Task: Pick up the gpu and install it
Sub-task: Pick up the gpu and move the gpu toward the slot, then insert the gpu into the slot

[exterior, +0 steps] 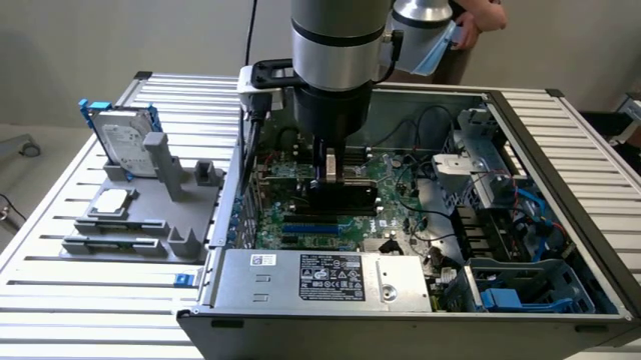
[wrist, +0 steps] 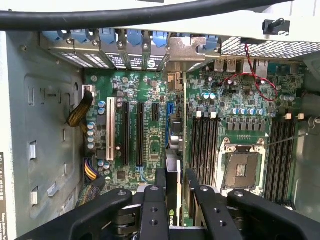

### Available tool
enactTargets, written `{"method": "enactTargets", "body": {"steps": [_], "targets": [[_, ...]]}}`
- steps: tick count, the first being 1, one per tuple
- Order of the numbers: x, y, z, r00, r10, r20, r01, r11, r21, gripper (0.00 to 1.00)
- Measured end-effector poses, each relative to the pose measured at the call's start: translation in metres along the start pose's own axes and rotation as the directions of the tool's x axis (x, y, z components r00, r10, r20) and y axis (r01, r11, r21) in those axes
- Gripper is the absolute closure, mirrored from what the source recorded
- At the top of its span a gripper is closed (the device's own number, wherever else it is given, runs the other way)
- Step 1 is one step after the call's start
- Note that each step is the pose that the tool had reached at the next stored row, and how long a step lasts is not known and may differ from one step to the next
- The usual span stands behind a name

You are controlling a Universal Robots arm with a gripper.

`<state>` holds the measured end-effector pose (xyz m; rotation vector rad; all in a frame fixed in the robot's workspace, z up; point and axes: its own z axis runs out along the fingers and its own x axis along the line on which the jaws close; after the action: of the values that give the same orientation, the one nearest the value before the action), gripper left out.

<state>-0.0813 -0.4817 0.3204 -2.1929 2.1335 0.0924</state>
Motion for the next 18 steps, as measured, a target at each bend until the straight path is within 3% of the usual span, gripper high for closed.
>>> {"method": "enactTargets", "body": {"steps": [18], "targets": [[0.0001,0.0,0.0023,1.0,0.0,0.0001,0.0,1.0,-0.0005,0.74]]}}
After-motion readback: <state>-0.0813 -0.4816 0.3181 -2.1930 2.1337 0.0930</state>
